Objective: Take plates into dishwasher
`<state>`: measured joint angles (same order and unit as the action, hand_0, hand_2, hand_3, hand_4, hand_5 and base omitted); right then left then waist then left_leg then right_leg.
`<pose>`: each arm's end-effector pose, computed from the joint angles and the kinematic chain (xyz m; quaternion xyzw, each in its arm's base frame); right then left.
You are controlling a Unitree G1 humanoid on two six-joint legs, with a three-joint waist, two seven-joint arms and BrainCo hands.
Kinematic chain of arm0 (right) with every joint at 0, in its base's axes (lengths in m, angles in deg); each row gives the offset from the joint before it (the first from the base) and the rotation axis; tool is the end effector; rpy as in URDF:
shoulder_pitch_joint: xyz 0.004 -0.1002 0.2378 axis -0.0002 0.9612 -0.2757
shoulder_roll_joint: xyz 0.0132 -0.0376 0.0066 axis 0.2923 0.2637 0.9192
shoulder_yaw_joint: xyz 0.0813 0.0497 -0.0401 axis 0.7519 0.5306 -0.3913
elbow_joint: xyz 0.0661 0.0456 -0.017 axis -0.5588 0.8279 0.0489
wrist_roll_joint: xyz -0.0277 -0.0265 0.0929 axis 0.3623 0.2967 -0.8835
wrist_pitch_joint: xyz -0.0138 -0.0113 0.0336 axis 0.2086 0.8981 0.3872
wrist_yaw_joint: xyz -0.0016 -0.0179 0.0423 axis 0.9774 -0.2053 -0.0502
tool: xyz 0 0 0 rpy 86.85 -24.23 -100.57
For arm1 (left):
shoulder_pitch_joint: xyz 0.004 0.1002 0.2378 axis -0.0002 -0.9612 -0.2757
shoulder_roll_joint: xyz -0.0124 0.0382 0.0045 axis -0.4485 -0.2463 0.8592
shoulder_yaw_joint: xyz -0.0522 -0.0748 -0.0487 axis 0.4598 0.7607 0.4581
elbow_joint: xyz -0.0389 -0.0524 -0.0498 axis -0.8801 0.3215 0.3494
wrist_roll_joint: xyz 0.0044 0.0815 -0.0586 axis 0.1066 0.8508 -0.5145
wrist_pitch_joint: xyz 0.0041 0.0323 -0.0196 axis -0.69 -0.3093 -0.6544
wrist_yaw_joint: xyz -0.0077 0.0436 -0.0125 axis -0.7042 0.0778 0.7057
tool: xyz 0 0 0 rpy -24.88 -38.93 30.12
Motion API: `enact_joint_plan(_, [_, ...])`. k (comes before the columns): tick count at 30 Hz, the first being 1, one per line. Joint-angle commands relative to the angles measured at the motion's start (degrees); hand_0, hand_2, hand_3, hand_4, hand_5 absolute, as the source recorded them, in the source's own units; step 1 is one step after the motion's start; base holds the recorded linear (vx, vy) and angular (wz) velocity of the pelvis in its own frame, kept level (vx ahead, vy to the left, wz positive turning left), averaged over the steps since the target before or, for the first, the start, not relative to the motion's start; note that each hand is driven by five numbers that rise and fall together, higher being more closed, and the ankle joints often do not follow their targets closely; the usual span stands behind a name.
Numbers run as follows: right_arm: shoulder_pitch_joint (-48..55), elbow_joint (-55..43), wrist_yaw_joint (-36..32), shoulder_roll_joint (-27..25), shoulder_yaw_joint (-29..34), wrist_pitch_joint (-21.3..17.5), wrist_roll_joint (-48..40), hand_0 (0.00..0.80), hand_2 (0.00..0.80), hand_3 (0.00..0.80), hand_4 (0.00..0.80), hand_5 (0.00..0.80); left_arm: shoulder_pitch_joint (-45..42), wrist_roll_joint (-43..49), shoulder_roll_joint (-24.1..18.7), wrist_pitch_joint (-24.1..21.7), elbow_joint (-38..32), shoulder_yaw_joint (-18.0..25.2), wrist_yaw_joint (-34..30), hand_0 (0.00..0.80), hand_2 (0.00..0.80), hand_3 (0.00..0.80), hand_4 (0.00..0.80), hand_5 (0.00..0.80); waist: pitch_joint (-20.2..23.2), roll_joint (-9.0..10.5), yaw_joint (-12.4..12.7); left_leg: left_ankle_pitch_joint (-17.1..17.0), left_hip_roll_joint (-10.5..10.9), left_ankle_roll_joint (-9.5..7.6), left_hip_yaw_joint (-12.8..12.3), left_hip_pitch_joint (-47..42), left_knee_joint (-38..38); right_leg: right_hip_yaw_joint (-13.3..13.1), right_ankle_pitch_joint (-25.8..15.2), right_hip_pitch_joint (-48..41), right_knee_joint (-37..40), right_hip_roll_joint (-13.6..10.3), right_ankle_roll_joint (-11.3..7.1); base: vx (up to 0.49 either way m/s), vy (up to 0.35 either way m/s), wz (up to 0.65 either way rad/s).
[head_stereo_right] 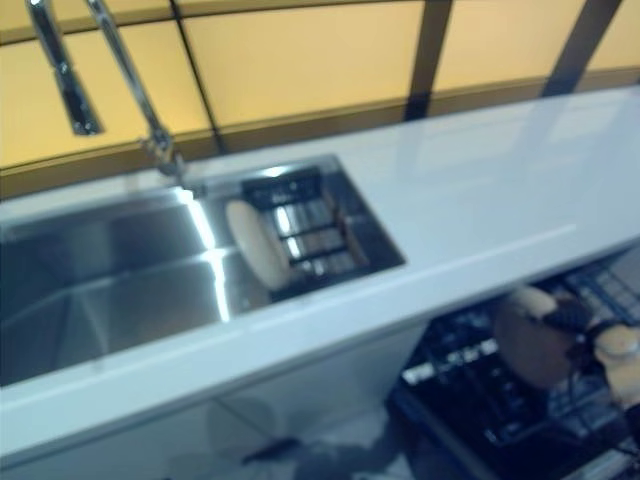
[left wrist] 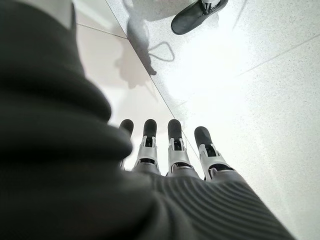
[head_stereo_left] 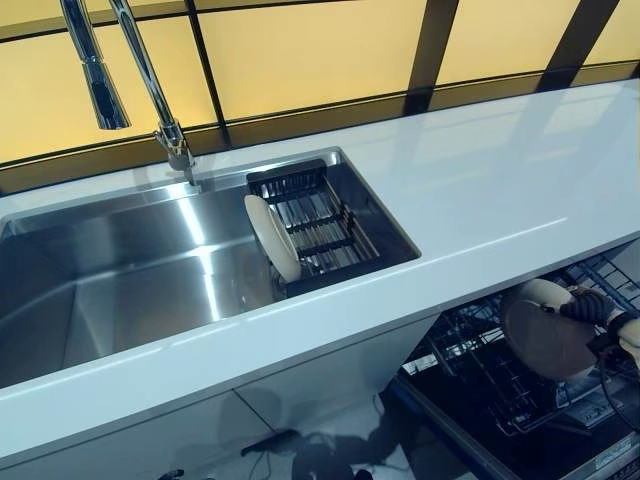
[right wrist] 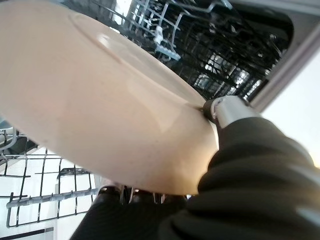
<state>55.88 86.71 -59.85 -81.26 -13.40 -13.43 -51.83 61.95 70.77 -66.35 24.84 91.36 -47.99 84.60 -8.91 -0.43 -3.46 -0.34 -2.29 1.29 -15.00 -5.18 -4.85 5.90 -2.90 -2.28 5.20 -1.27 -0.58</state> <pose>0.2238 -0.3788 0.1225 -0.4209 0.2680 -0.0321 0.8660 0.0794 0.2749 -0.0952 0.1895 0.5627 0.0507 0.8031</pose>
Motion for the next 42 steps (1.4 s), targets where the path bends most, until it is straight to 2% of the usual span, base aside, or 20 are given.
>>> enact_joint_plan(1, [-7.8, 4.2, 0.3, -0.6, -2.3, -2.4, 4.2, 0.800, 0.800, 0.800, 0.800, 0.800, 2.2, 0.8, -0.9, -1.0, 0.8, 0.0, 0.5, 0.000, 0.000, 0.000, 0.000, 0.000, 0.3, 2.00, 1.5, 6.4, 0.0, -1.69, 0.6, -2.4, -0.1, 2.3, 3.4, -0.8, -0.2, -1.9, -4.35, 0.000, 0.000, 0.00])
enact_joint_plan(11, [-5.7, 8.3, -0.9, 1.5, -3.4, -2.0, 7.8, 0.800, 0.800, 0.800, 0.800, 0.800, 2.6, 0.8, -0.9, -0.9, 0.7, 0.0, 0.3, 0.000, 0.000, 0.000, 0.000, 0.000, 0.1, 1.93, 1.7, 6.3, -0.1, -1.73, 0.8, -2.6, -0.1, 2.2, 3.4, -1.0, -0.2, -1.9, -4.27, 0.000, 0.000, 0.00])
enact_joint_plan(28, [-3.3, 17.5, 1.4, 7.2, -2.5, -1.4, 6.7, 0.800, 0.800, 0.800, 0.800, 0.800, 3.0, 1.0, -1.0, -0.4, -0.4, -0.6, 0.1, 0.000, 0.000, 0.000, 0.000, 0.000, -0.5, 0.63, 2.5, 6.1, 0.1, -1.82, 1.6, -2.7, -0.1, 2.6, 3.4, -1.2, -0.2, -2.1, -4.21, -0.003, -0.003, 0.01])
enact_joint_plan(36, [-3.9, 19.6, 2.0, 7.7, -2.7, -1.1, 7.5, 0.800, 0.800, 0.800, 0.800, 0.800, 3.5, 0.6, -0.9, -0.5, -0.7, -1.0, -0.2, 0.000, 0.000, 0.000, 0.000, 0.000, -0.9, 0.03, 2.6, 6.0, 0.2, -1.79, 1.9, -2.5, -0.1, 2.6, 3.4, -1.0, -0.2, -2.3, -4.11, 0.000, 0.000, 0.00])
enact_joint_plan(42, [-3.0, 19.4, 1.8, 6.8, -1.8, -0.2, 8.0, 0.800, 0.800, 0.800, 0.800, 0.800, 3.3, 0.9, -1.1, -0.6, -0.8, -0.8, -0.3, 0.000, 0.000, 0.000, 0.000, 0.000, -0.6, 0.38, 2.5, 6.0, 0.1, -1.74, 1.9, -2.5, -0.1, 2.5, 3.3, -1.0, -0.2, -2.2, -4.14, 0.000, 0.000, 0.00])
